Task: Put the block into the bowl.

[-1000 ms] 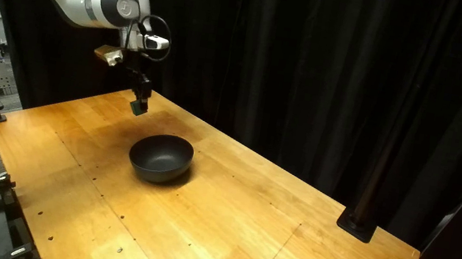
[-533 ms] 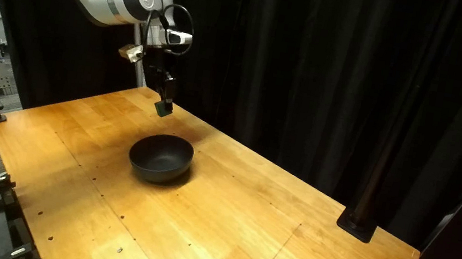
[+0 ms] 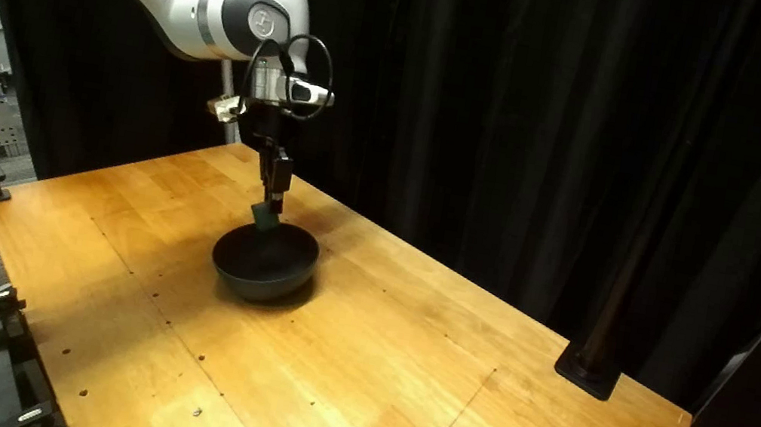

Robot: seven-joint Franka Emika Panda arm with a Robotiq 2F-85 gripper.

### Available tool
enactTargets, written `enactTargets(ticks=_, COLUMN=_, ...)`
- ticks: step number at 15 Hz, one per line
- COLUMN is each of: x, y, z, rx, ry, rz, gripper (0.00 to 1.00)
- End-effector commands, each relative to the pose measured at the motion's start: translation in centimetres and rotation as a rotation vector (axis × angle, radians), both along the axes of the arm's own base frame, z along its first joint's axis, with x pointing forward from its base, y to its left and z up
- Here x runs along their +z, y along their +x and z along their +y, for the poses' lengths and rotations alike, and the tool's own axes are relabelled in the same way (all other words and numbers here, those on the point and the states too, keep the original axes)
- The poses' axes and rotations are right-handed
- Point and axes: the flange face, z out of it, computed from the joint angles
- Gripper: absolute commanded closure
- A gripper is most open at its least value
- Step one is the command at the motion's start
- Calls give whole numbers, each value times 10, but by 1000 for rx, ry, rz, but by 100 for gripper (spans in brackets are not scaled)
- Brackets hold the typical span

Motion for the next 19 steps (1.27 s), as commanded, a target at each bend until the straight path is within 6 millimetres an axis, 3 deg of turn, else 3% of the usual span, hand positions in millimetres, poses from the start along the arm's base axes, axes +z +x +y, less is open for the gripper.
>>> enactTargets(ticks=1, x=24, y=2, z=0, rx=-10, ry=60, rz=-9, gripper=26)
enactTargets(ticks=4, x=67, y=-5, z=0, rx=-4, ry=143, rz=-46, gripper=4)
enactTargets(ticks=5, x=84, y=-7, z=-1, rx=9, ry=177, rz=-67, gripper=1)
enactTargets(ticks=9, x=146, y=-14, z=-12, rx=67, ry=311, rz=-128, gripper=0)
enactTargets(ticks=12, x=178, y=-23, z=-23, rx=155, ry=368, rz=-107, gripper=0)
enactTargets(ticks=16, x=195, y=-33, z=-34, rx=190, ry=383, rz=-62, gripper=0)
enactTargets(ticks=17, x=186, y=-24, z=-32, rx=172, ry=351, rz=-72, gripper=0)
enactTargets(ticks=19, x=188, y=-27, z=-34, rx=176, ry=353, rz=-63, gripper=0)
